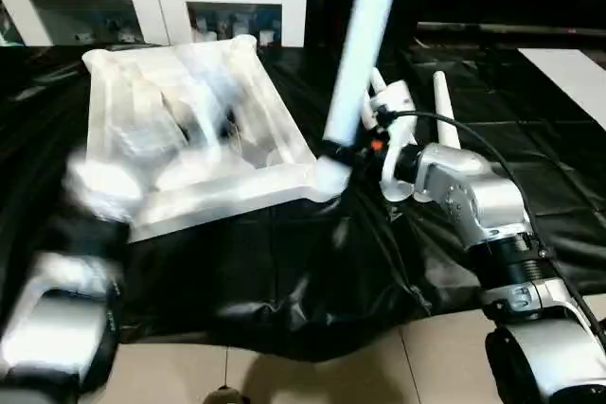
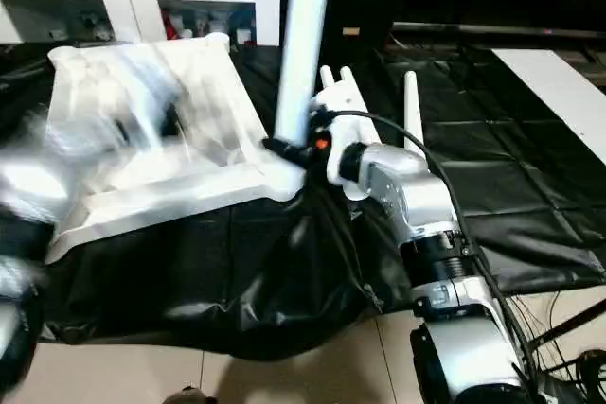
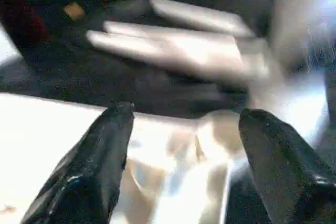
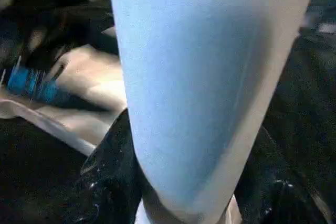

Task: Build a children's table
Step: Insert table leg to table base

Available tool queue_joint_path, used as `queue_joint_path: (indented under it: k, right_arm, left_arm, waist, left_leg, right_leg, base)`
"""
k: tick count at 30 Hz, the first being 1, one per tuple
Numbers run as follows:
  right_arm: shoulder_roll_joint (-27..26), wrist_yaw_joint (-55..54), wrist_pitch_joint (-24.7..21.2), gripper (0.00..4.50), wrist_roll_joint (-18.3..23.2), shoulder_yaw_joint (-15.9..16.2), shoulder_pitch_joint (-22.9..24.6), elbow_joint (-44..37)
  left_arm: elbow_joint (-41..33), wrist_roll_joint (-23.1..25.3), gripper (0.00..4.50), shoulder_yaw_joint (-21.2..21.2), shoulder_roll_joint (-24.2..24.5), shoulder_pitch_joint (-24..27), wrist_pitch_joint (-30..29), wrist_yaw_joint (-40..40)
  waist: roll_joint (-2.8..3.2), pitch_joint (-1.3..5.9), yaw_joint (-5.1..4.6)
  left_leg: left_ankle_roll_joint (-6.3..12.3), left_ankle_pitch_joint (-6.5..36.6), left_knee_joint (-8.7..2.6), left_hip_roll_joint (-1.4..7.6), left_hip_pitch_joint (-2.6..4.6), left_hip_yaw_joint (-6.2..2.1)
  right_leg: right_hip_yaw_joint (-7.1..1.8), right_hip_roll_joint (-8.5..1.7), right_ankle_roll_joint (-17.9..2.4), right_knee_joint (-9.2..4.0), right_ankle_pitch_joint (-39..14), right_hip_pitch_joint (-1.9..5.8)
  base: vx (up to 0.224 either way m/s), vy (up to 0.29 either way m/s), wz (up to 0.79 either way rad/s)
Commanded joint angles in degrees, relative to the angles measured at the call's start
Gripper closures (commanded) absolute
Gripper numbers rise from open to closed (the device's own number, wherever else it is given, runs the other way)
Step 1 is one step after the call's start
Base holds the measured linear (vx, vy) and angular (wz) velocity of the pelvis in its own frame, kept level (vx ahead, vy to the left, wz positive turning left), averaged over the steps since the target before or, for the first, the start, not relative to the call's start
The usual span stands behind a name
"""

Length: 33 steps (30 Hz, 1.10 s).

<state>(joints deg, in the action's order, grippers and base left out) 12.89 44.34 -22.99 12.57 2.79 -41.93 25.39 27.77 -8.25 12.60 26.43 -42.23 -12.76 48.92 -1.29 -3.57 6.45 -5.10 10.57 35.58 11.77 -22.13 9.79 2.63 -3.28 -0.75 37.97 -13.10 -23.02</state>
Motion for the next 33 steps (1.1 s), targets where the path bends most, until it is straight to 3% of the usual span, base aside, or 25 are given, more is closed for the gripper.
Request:
queue_joint_path:
  k: [1,5,8,11,12,21,33]
  right_arm:
    - [1.0,-0.5,1.2,2.65,-1.3,0.2,0.9,-0.5]
    - [1.4,-1.3,1.0,2.65,-0.9,-0.5,1.5,-1.0]
    - [1.6,-1.2,0.6,2.65,-0.6,-0.6,2.2,-1.7]
    - [1.6,-0.6,1.2,2.65,-0.6,-0.2,3.1,-2.2]
    - [1.5,-0.7,1.1,2.65,-0.6,-0.2,3.3,-2.5]
    - [1.8,0.5,0.0,2.65,-0.6,1.1,4.7,-4.2]
    - [2.1,0.9,0.1,2.65,-0.7,1.3,5.2,-5.0]
  left_arm:
    - [1.0,5.1,0.91,4.3,0.3,0.2,6.9,2.3]
    - [7.4,6.2,0.91,5.9,-1.3,-0.5,8.1,3.5]
    - [11.3,6.1,1.27,5.7,-2.4,-1.2,9.3,4.1]
    - [17.5,9.0,1.32,7.0,-2.7,-3.0,11.9,3.2]
    - [18.8,9.4,1.48,6.9,-2.7,-3.6,12.2,2.7]
    - [30.4,7.3,2.11,2.6,-4.8,-8.7,12.5,4.5]
    - [37.2,10.7,2.96,3.8,-5.6,-10.9,13.6,7.4]
  waist:
    - [0.98,5.1,0.0]
    - [1.03,4.95,-0.17]
    - [1.11,4.99,-0.16]
    - [1.27,5.0,-0.23]
    - [1.63,5.01,-0.2]
    - [1.47,5.05,0.0]
    - [1.86,4.98,0.05]
  left_leg:
    - [-0.71,1.2,-3.79,1.02,1.09,-0.36]
    - [-0.82,2.8,-3.88,0.85,1.13,-0.27]
    - [-1.21,3.9,-3.92,0.99,1.26,-0.32]
    - [-0.87,4.7,-3.89,0.93,1.32,-0.36]
    - [-0.84,4.7,-3.86,0.9,1.3,-0.45]
    - [-0.15,4.5,-3.83,0.97,1.31,-0.51]
    - [-0.06,5.7,-3.88,1.14,1.31,-0.59]
  right_leg:
    - [-2.48,-4.03,-12.5,-3.25,12.4,3.97]
    - [-2.52,-3.96,-12.7,-3.36,11.2,4.0]
    - [-2.55,-4.08,-13.3,-3.45,10.1,3.99]
    - [-2.55,-4.0,-13.4,-3.6,10.0,3.91]
    - [-2.56,-4.02,-13.4,-3.58,10.1,3.93]
    - [-2.51,-4.2,-15.0,-3.49,11.7,4.06]
    - [-2.57,-4.42,-15.7,-3.7,11.6,4.16]
  base:
    - [0.0,0.0,0.0]
    - [0.0,0.0,0.0]
    - [0.0,0.0,0.0]
    - [0.0,0.0,0.0]
    - [0.0,0.0,0.0]
    - [0.0,0.0,0.0]
    - [0.0,0.0,0.0]
